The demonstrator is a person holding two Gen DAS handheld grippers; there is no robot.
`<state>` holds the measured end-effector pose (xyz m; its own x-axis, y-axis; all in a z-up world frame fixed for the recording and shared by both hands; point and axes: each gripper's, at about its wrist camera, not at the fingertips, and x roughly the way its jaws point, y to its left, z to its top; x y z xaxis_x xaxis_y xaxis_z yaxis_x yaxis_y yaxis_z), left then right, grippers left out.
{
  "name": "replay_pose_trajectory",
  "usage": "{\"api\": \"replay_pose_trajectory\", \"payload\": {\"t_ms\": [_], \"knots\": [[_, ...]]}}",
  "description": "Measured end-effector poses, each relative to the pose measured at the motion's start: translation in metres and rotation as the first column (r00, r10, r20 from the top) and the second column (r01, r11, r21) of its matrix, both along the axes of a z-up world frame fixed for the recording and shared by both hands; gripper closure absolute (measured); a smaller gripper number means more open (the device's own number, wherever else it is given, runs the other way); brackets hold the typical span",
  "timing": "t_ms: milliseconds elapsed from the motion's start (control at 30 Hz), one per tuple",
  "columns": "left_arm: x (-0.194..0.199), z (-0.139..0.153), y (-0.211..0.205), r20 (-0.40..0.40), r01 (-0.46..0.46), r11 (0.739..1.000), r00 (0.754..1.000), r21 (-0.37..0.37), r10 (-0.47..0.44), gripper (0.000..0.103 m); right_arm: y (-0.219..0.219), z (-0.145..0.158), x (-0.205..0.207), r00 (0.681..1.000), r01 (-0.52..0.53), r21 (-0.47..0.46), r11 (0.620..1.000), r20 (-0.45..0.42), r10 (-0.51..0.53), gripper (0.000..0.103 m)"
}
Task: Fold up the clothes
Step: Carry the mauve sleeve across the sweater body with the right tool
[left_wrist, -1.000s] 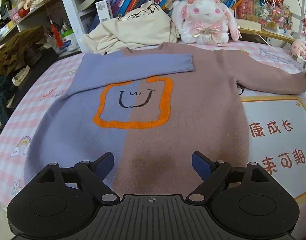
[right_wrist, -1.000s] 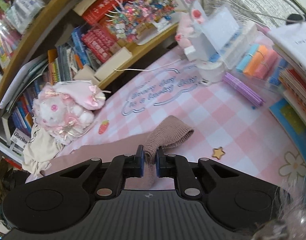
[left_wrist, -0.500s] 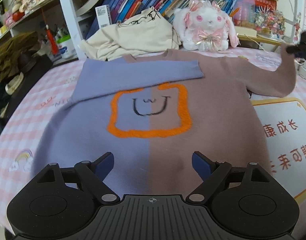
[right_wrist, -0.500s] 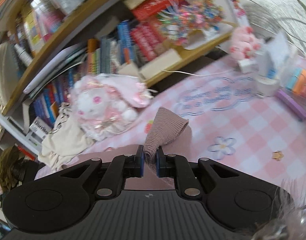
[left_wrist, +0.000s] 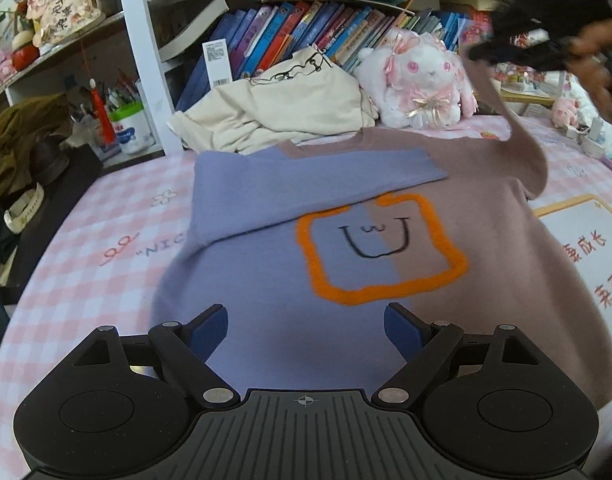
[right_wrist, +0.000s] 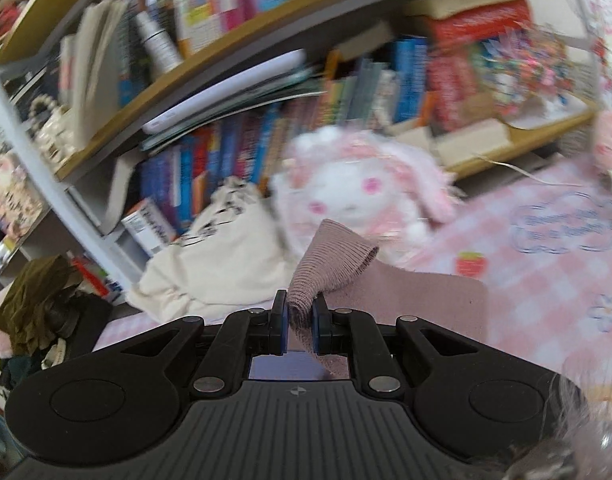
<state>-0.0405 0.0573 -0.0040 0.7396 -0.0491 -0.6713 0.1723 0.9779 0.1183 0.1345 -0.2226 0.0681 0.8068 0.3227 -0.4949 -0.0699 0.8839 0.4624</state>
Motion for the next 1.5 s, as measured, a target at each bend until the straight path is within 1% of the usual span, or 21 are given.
{"api": "replay_pose_trajectory", "payload": {"t_ms": [133,300,433,700,767,800,867,900,933,1400,1500], "knots": [[-0.004,0.0,0.022,0.006,0.025,1.0,1.0,0.001,-0.025,0.015,0.047,0.001,0.009,0.999,-0.042,-0.012,0.999,-0.008,0.042,0.092],[-0.005,-0.002,0.047,0.005,0.03,1.0,1.0,0.004,-0.03,0.015,0.096,-0.006,0.017,0.996,-0.091,-0.04,0.995,-0.023,0.09,0.092],[-0.003,-0.003,0.063,0.005,0.031,1.0,1.0,0.003,-0.031,0.015,0.126,-0.014,0.02,0.991,-0.126,-0.054,0.991,-0.044,0.124,0.092],[-0.002,-0.002,0.076,0.01,0.058,0.998,0.998,0.023,-0.059,0.015,0.167,-0.031,0.022,0.978,-0.191,-0.064,0.979,-0.101,0.184,0.091],[-0.002,-0.002,0.077,0.009,0.065,0.997,0.998,0.029,-0.065,0.015,0.174,-0.035,0.022,0.973,-0.207,-0.074,0.976,-0.12,0.197,0.084],[-0.002,-0.002,0.077,0.01,0.067,0.997,0.998,0.032,-0.068,0.015,0.177,-0.037,0.022,0.971,-0.214,-0.081,0.974,-0.128,0.203,0.082],[-0.003,-0.001,0.077,0.013,0.073,0.997,0.997,0.037,-0.074,0.015,0.18,-0.038,0.02,0.967,-0.231,-0.077,0.97,-0.129,0.22,0.072],[-0.003,-0.001,0.077,0.015,0.075,0.996,0.997,0.039,-0.076,0.015,0.181,-0.038,0.02,0.965,-0.239,-0.074,0.968,-0.129,0.228,0.065],[-0.002,0.0,0.077,0.017,0.078,0.996,0.997,0.04,-0.079,0.015,0.179,-0.038,0.017,0.964,-0.24,-0.073,0.968,-0.132,0.229,0.062],[-0.001,0.0,0.063,0.016,0.112,0.993,0.994,0.034,-0.112,0.014,0.14,-0.044,-0.032,0.963,-0.218,-0.076,0.973,-0.177,0.203,0.061],[-0.002,0.0,0.06,0.014,0.114,0.993,0.993,0.032,-0.114,0.014,0.131,-0.049,-0.049,0.962,-0.215,-0.086,0.973,-0.191,0.196,0.061]]}}
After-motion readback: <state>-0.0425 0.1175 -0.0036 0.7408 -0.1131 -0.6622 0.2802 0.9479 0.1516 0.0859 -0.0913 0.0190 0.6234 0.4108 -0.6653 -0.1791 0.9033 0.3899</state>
